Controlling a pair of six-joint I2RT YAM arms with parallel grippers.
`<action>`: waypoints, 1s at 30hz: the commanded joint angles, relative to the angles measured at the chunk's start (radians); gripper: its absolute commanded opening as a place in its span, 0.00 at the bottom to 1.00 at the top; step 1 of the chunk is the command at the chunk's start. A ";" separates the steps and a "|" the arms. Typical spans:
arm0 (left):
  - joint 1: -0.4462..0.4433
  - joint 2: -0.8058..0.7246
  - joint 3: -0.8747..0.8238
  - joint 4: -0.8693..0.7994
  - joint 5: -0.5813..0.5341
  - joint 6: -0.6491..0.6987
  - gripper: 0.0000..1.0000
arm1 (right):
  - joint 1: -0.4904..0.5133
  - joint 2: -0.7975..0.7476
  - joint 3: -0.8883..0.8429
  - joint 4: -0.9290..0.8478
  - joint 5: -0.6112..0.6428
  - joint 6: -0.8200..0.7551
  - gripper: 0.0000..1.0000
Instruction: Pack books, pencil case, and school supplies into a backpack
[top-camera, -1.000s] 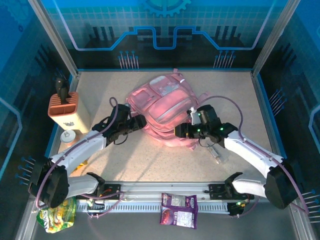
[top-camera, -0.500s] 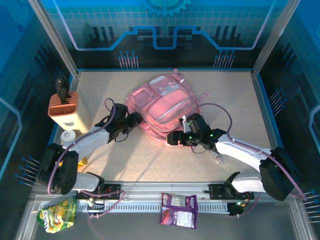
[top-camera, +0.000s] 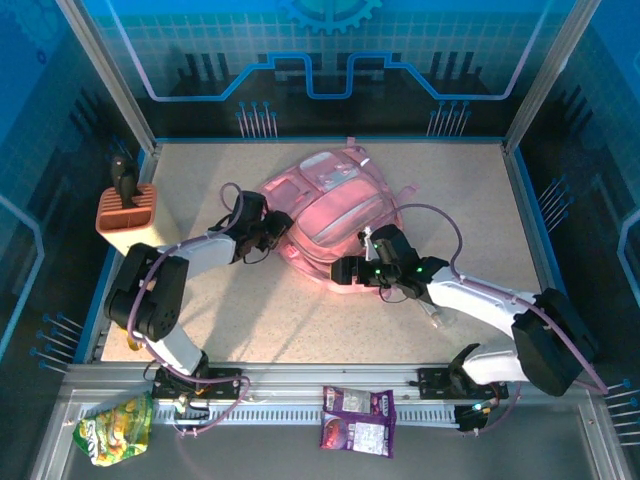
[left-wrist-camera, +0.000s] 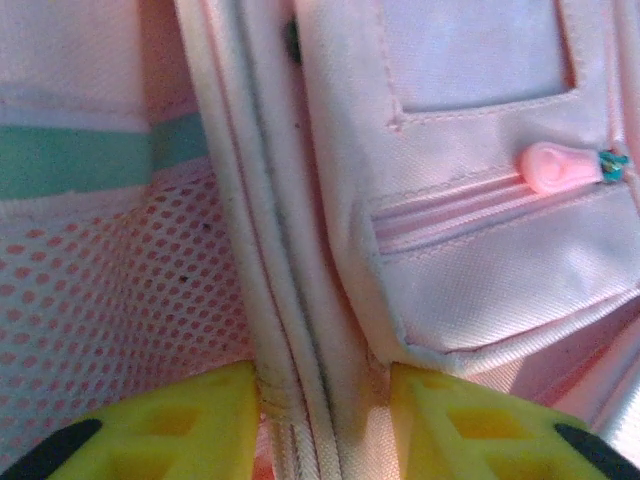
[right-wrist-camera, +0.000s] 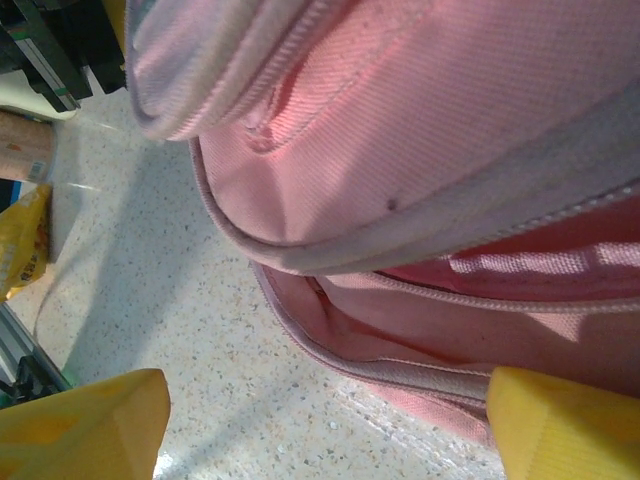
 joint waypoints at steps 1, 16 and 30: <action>0.006 0.030 -0.003 0.103 0.028 -0.051 0.32 | -0.011 0.030 0.036 0.031 0.004 -0.016 0.84; -0.076 -0.060 -0.035 0.133 0.006 -0.137 0.00 | -0.251 0.251 0.332 -0.043 -0.072 -0.184 0.93; -0.213 -0.079 -0.069 0.193 -0.065 -0.294 0.00 | -0.324 0.301 0.483 -0.219 -0.050 -0.342 1.00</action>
